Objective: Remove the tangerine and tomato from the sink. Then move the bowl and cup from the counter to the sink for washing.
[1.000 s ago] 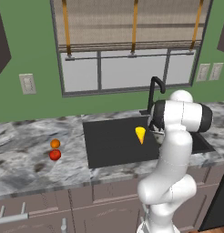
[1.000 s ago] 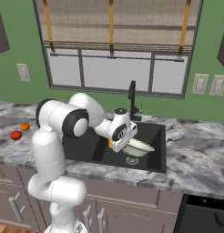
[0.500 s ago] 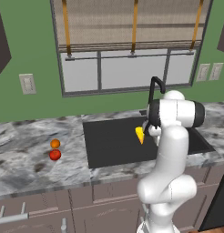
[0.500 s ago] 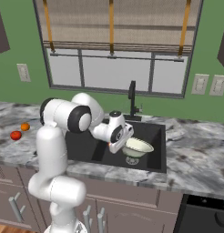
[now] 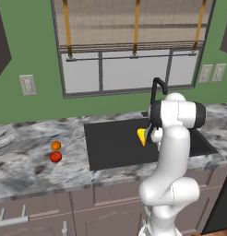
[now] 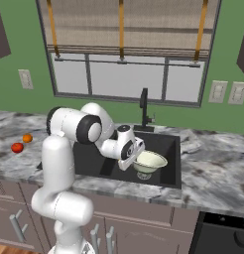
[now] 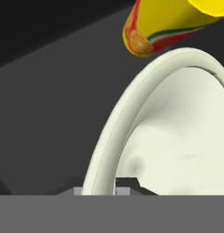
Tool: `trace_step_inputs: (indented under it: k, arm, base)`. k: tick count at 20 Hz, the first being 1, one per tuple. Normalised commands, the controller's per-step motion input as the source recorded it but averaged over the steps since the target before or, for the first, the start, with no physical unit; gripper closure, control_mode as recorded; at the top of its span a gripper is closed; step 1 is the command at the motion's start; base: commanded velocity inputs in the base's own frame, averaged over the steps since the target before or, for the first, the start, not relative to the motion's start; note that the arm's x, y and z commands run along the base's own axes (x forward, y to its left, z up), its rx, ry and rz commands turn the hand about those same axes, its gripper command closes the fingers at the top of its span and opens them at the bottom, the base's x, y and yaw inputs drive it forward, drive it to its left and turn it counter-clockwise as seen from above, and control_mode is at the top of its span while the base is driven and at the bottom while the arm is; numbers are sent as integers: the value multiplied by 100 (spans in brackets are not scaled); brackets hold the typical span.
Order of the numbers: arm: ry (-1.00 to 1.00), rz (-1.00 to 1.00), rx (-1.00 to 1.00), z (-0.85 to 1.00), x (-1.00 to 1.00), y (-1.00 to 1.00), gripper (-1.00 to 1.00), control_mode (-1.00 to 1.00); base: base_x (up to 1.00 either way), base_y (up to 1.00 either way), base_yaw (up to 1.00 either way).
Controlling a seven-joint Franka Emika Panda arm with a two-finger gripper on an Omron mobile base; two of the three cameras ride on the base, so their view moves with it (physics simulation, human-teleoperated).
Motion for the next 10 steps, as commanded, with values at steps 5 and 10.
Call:
trace_step_inputs:
  k: [5, 10]
  arm:
    - [0, 0, 0, -13, 4, -7, 100, -100]
    - [0, 0, 0, -8, 5, 0, 100, -100]
  base:
    - [0, 0, 0]
    - [0, 0, 0]
